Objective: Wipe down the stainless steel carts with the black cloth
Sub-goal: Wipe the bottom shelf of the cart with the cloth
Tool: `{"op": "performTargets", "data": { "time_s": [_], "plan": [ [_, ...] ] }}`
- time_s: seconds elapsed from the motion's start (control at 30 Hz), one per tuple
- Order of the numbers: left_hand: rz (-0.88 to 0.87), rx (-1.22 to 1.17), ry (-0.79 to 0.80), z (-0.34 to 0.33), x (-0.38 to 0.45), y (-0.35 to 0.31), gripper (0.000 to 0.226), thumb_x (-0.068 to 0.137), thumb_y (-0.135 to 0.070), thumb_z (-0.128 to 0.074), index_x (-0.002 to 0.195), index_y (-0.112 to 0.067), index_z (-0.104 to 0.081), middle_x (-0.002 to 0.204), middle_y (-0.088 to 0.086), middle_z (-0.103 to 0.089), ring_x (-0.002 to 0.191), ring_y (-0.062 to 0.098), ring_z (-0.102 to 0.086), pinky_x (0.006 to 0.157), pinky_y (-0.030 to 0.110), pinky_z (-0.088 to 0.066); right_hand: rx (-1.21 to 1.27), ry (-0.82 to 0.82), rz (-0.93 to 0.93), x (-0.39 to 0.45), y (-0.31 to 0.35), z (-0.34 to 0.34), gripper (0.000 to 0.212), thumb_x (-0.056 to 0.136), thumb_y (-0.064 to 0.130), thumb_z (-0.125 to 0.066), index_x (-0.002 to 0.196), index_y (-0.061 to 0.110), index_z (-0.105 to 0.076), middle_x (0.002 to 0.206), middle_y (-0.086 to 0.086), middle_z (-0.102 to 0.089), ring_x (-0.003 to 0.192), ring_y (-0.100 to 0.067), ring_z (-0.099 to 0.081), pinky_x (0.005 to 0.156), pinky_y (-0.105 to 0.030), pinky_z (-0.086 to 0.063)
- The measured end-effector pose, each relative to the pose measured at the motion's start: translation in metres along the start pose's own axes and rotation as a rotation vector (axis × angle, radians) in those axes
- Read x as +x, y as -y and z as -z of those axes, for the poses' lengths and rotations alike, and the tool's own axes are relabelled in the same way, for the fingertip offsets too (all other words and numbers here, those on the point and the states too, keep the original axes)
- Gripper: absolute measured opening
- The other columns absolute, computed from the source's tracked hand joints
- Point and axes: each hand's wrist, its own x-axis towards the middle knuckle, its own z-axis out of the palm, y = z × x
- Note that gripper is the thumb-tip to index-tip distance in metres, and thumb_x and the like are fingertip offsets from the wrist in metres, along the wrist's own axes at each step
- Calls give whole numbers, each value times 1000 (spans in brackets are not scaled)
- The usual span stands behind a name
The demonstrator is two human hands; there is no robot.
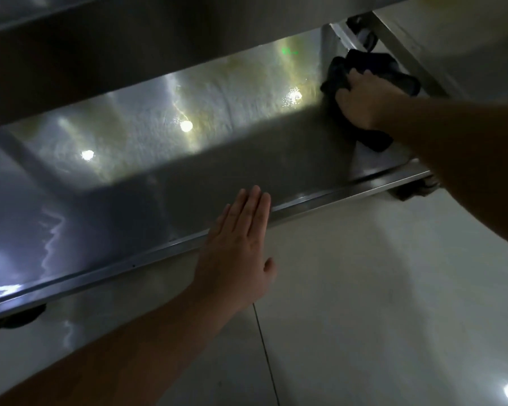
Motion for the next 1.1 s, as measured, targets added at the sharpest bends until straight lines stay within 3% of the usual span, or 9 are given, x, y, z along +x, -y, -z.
{"op": "performTargets", "data": {
  "time_s": [0.17,0.33,0.5,0.7,0.9,1.1],
  "plan": [
    [10,-8,12,0,0,0,111,86,-49,-62,170,-13,-1,178,6,4,165,22,4,133,42,-10,38,-14,27,1,7,-5,62,110,38,-29,163,8,-19,171,-16,-13,157,-40,-11,126,-51,-16],
    [31,-35,-13,0,1,-2,111,80,-46,-66,170,-11,-13,178,7,-6,165,23,-5,132,44,-15,36,43,-8,-82,-7,-31,64,110,35,-32,166,14,-11,174,-8,-1,159,-33,2,129,-49,-6],
    [37,-37,-11,0,1,-3,111,78,-47,-67,170,-11,-15,178,7,-9,165,24,-7,132,44,-16,-138,89,125,-152,-32,-53,72,103,51,-24,166,29,4,172,5,13,159,-20,14,123,-38,7],
    [19,-44,6,-1,1,-2,113,80,-47,-67,171,-12,-10,179,6,-3,165,23,-2,132,43,-12,-135,-33,2,-88,-30,-43,69,108,43,-31,166,26,0,174,1,8,159,-22,10,128,-45,1],
    [13,-56,-17,-6,4,-3,111,83,-47,-66,170,-11,-9,179,8,-3,165,25,-2,132,45,-13,-70,-124,-21,-26,21,-45,75,100,51,-21,166,19,-9,175,-3,-2,160,-28,4,128,-49,1],
    [-13,-48,5,-10,4,-1,114,87,-50,-62,170,-12,6,178,9,7,165,25,5,133,43,-6,-151,-13,411,-42,111,-83,72,103,57,-16,167,26,-8,174,4,-1,160,-20,6,128,-44,2]
  ]
}}
